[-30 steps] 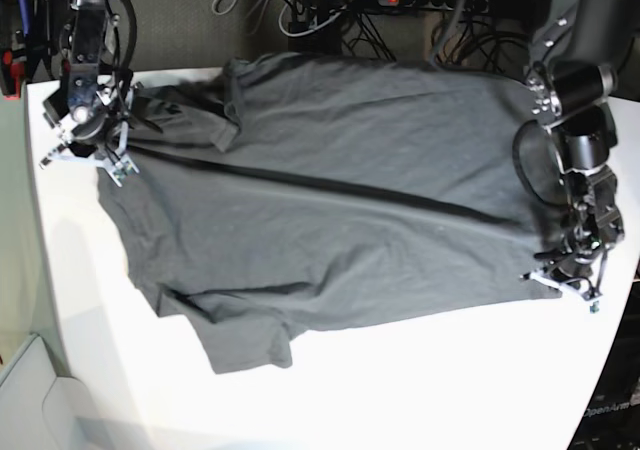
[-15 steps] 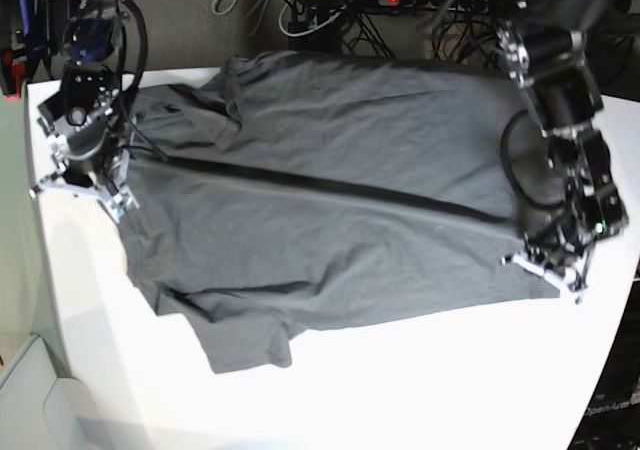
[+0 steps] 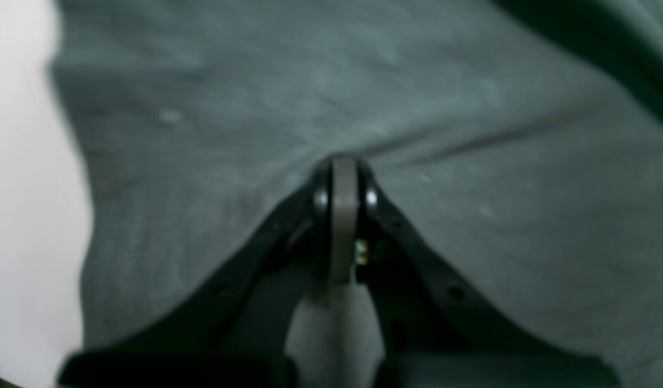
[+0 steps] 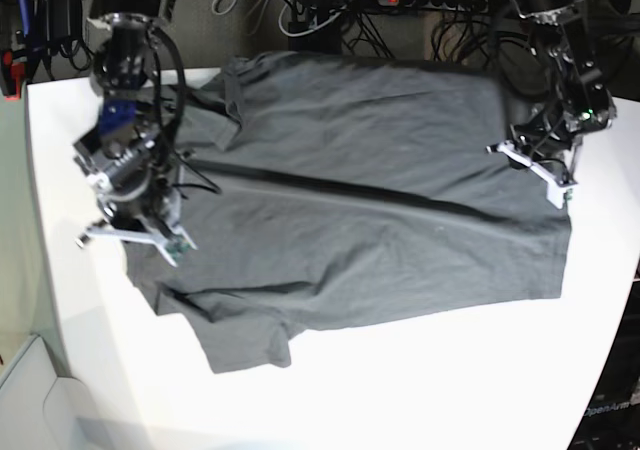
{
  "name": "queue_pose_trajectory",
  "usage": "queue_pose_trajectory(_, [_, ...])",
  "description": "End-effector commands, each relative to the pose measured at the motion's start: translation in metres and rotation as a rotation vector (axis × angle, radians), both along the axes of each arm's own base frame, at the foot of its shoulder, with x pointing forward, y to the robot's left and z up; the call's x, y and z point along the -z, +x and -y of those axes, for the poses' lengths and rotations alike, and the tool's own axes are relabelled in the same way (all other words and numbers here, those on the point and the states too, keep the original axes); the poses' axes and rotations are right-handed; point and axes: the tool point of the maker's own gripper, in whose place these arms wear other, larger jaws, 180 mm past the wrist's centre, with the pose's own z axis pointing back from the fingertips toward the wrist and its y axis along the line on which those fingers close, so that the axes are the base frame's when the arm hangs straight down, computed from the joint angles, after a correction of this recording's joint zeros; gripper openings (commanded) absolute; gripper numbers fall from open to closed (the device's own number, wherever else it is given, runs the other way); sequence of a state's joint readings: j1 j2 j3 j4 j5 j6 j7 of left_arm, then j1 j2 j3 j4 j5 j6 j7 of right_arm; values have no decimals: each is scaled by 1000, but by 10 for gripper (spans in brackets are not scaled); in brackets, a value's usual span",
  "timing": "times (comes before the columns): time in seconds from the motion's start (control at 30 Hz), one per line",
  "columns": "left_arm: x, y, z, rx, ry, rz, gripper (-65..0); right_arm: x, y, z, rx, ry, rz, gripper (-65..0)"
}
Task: Layout the t-shirt on the table in an organized manner, then fold the t-shirt properly
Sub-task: 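Grasp the shirt's hem with the right gripper and pull it outward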
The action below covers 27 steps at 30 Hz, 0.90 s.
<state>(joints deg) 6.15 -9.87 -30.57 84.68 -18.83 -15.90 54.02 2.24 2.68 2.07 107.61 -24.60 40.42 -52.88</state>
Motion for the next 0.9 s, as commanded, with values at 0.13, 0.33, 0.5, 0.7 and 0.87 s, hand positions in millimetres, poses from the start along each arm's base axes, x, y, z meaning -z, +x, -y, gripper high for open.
queue_pose_trajectory(0.13, [22, -8, -26, -35, 23, -33, -645, -15, 59, -21, -40, 27, 36, -544])
queue_pose_trajectory(0.33, [38, -2, -65, -99, 47, -26, -645, 16, 104, -21, -38, 50, -110, -544])
queue_pose_trajectory(0.5, [18, 26, -83, -111, 67, 22, -645, 48, 117, -37, -83, 123, -190, -544])
queue_pose_trajectory(0.7, [-27, 85, -92, -125, 66, 144, -645, 91, 104, -56, -131, 215, -260, -544])
queue_pose_trajectory(0.87, [-48, 103, -85, -106, 52, 152, -645, 108, 103, -61, -167, 295, -248, -543])
